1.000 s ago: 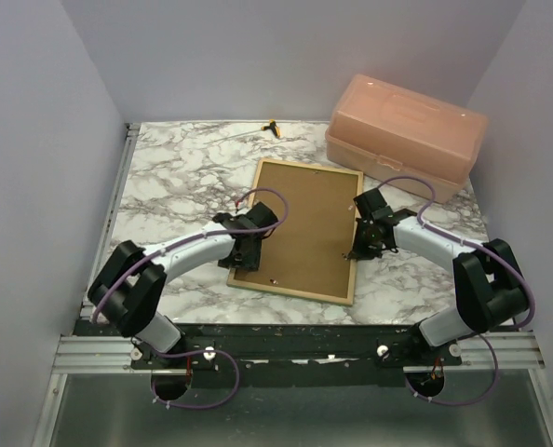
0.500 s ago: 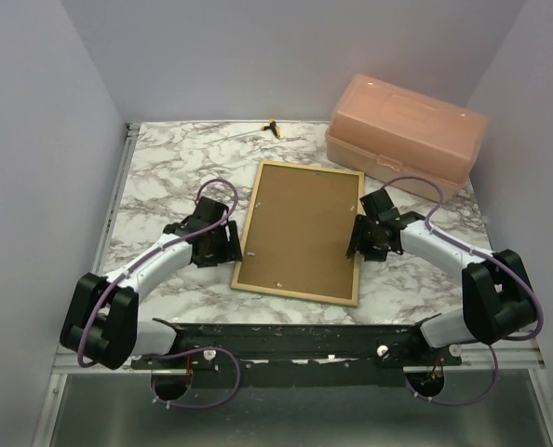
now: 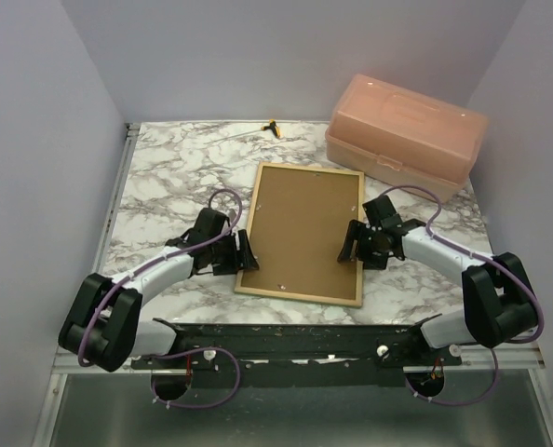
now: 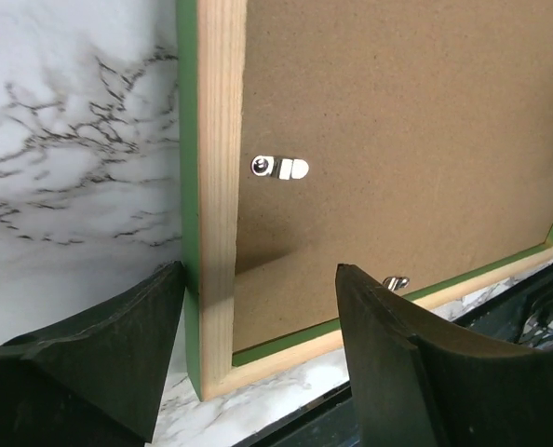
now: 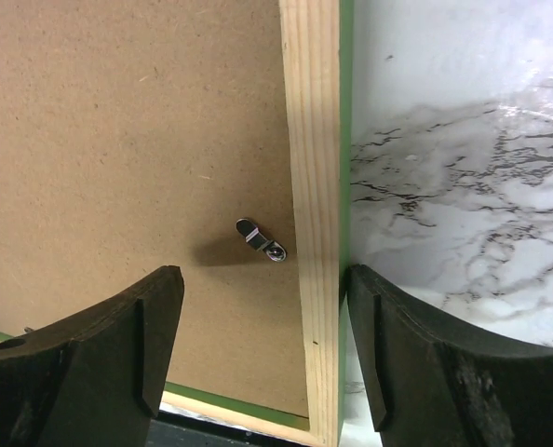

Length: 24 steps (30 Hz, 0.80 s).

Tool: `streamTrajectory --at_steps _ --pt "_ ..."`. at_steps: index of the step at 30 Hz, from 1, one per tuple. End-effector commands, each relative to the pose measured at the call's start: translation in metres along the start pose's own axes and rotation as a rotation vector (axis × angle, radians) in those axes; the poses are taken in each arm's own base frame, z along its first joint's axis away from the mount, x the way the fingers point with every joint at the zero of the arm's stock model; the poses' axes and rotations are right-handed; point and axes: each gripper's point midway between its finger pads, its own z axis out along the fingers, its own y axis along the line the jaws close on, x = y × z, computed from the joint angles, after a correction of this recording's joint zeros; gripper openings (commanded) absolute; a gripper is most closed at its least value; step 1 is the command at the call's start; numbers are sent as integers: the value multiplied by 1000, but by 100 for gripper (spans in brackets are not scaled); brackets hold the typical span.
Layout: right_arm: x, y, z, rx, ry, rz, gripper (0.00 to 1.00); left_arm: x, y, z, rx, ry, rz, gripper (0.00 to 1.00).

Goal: Put the photo into the frame

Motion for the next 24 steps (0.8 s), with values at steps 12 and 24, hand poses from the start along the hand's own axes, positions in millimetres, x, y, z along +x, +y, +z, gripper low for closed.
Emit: streamTrajectory --at_steps 12,24 --pt "35 -16 -4 8 93 6 77 46 6 -31 -163 -3 4 79" --pt "11 -28 -5 126 38 -47 74 23 4 -8 -249 21 74 73"
